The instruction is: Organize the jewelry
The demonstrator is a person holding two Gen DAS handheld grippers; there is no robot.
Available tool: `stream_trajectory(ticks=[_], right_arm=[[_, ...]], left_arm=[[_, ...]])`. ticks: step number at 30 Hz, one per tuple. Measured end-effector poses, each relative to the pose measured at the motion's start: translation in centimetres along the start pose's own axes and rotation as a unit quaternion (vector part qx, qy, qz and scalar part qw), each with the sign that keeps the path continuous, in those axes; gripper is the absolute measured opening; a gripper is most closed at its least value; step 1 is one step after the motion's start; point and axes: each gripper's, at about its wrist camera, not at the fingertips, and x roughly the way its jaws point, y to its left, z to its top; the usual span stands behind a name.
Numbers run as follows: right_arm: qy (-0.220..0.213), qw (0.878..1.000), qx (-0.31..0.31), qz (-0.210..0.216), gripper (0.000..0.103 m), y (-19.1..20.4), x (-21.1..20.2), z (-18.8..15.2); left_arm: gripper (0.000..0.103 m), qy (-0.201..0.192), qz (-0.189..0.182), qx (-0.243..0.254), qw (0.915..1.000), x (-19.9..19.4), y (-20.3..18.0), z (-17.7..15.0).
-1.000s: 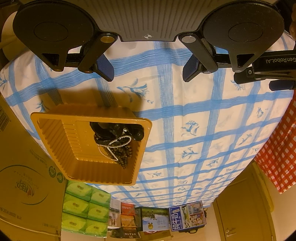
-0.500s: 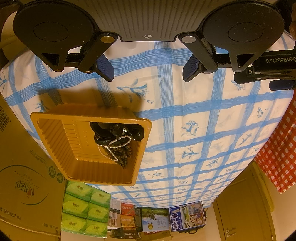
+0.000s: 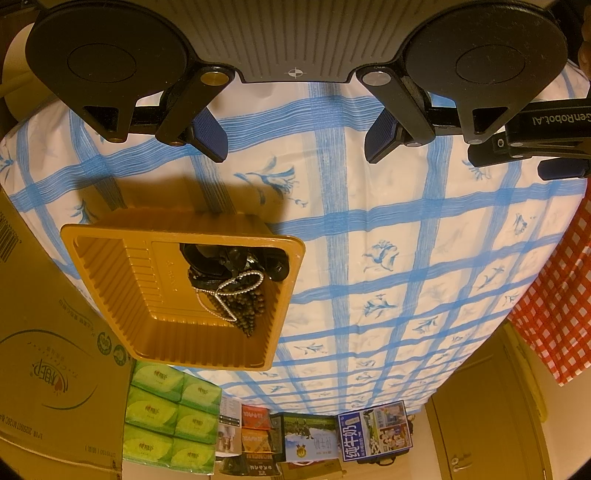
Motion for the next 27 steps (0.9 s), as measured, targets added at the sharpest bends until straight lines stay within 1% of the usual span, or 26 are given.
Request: stream_trajectory(ticks=[20,27], right_arm=[[0.001,1.000,0.001,0.000,0.081,-0.12,0.14,0.00],[0.000,1.000,0.002,0.000,0.081,-0.16,0.16,0.00]], left_arm=[[0.102,0.001,-0.003,0.001,1.0000,0.24,-0.12,0.06],[0.102,-0.018,-0.009,-0.003,0.9998,0.22,0.39,0.32]])
